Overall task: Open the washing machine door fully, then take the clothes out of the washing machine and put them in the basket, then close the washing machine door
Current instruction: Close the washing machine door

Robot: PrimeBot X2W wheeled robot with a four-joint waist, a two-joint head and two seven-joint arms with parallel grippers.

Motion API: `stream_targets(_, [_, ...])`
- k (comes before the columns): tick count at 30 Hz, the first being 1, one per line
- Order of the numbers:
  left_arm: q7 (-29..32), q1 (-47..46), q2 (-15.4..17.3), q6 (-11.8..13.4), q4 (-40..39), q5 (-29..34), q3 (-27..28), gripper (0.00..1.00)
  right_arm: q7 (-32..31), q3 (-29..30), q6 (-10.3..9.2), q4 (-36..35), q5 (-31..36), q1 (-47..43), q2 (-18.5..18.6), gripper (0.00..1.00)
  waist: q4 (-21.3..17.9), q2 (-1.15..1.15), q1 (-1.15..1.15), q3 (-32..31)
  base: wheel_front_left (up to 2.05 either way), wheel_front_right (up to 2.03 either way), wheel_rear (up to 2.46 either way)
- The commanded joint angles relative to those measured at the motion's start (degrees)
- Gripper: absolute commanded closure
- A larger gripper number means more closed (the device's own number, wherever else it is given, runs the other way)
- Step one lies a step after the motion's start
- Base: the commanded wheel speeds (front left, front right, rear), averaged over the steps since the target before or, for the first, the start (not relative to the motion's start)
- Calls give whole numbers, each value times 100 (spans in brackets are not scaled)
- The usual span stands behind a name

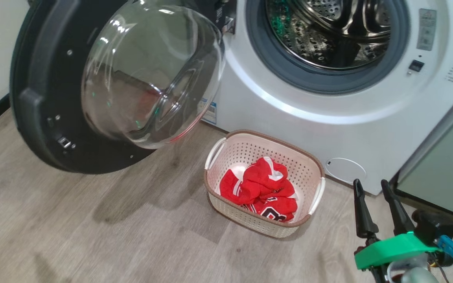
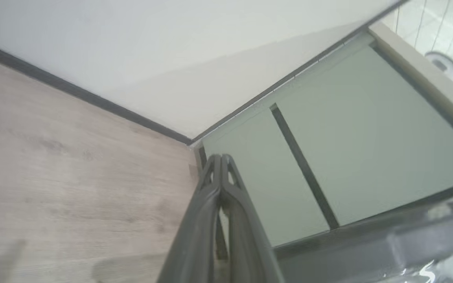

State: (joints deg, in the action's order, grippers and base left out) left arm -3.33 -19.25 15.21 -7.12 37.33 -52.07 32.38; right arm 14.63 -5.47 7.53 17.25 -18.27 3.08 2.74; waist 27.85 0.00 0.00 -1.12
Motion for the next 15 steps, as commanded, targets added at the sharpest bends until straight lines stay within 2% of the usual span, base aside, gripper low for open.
stream_targets(1, [227, -391, 376, -35, 9, -252, 289, 100, 37, -105, -4, -209, -18, 104, 14, 0, -82, 0, 0, 14, 0, 0, 0])
stream_targets(4, [812, -935, 851, 56, 567, -929, 744, 100, 37, -96, -4, -208, -3, 93, 14, 0, -205, 0, 0, 36, 0, 0, 0])
stream_targets(8, [1516, -1637, 1385, 395, 1276, -1548, 1122, 100, 37, -101, -4, -199, 27, 101, 14, 0, -367, 0, 0, 83, 0, 0, 0])
stream_targets(12, [2166, -2165, 1764, 708, 1850, -1854, 1215, 100, 37, -89, -4, -197, 75, 135, 14, 0, -519, 0, 0, 161, 0, 0, 0])
stream_targets(15, [2595, -2448, 1965, 823, 2143, -1904, 1118, 100, 37, -85, -4, -196, 116, 156, 14, 0, -631, 0, 0, 227, 0, 0, 0])
